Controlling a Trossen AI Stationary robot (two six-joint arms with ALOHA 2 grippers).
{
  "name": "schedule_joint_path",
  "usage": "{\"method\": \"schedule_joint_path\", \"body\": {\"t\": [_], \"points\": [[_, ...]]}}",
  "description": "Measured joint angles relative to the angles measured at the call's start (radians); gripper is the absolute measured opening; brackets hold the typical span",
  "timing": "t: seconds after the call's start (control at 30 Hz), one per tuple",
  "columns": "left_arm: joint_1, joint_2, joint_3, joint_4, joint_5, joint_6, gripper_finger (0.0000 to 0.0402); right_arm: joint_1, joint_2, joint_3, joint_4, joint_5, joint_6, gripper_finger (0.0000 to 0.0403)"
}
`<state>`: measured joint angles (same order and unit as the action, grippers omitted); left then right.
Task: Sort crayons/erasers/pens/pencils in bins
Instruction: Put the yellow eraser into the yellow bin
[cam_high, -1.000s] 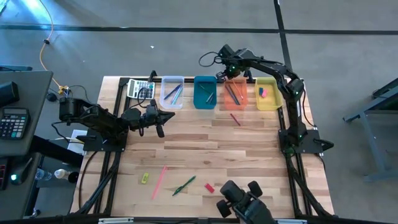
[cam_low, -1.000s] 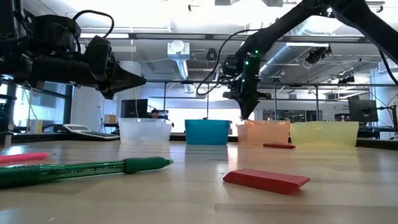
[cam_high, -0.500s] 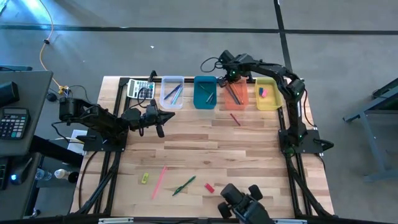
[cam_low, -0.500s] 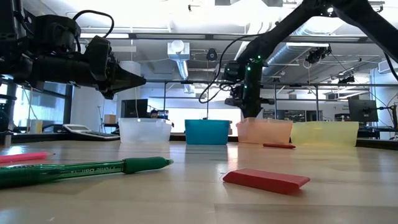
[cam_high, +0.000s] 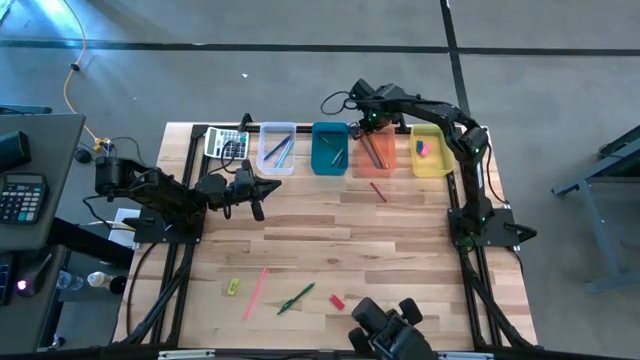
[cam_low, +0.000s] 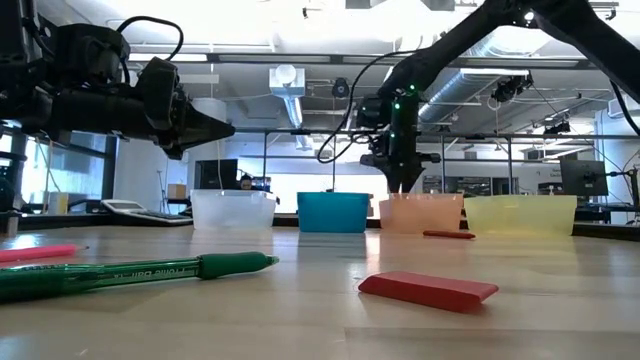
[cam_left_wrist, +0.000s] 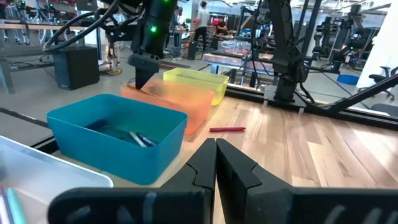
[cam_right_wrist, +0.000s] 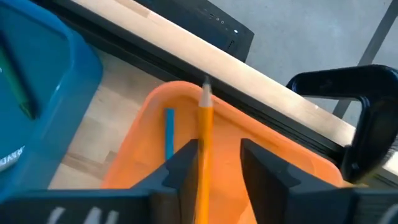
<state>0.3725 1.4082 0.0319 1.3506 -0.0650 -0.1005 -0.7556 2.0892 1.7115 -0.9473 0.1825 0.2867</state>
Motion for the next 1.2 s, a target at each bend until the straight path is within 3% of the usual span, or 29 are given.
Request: {"method": "schedule_joint_path", "body": {"t": [0.23,0.47,0.57,0.83,1.0,1.2], "points": [[0.000,0.000,0.000,-0.004,0.000,0.017,0.0000,0.049,-0.004,0.060,-0.113,0.022,-0.074,0.0115],[0.000,0.000,0.000,-0.045,-0.003,0.052,0.0000,0.137,-0.159,-0.079,-0.007,0.082,-0.161,0.0022],[0.000,0.000,0.000,-0.049,-0.003,0.052,0.0000,0.173,-0.290,-0.237,0.160,0.065,-0.201,0.0006],[0.000,0.000,0.000,-0.077,-0.022,0.026,0.0000,0.246,-0.661,-0.797,0.854,-0.114,-0.243,0.0002],[-0.001,0.000,0.008,-0.135,-0.022,-0.028,0.0000,0.311,-0.798,-1.075,1.160,-0.124,-0.224,0.0001],[-0.042,0.000,0.033,-0.220,-0.043,-0.065,0.0000,0.385,-0.868,-1.306,1.423,-0.123,-0.180,0.0000]]}}
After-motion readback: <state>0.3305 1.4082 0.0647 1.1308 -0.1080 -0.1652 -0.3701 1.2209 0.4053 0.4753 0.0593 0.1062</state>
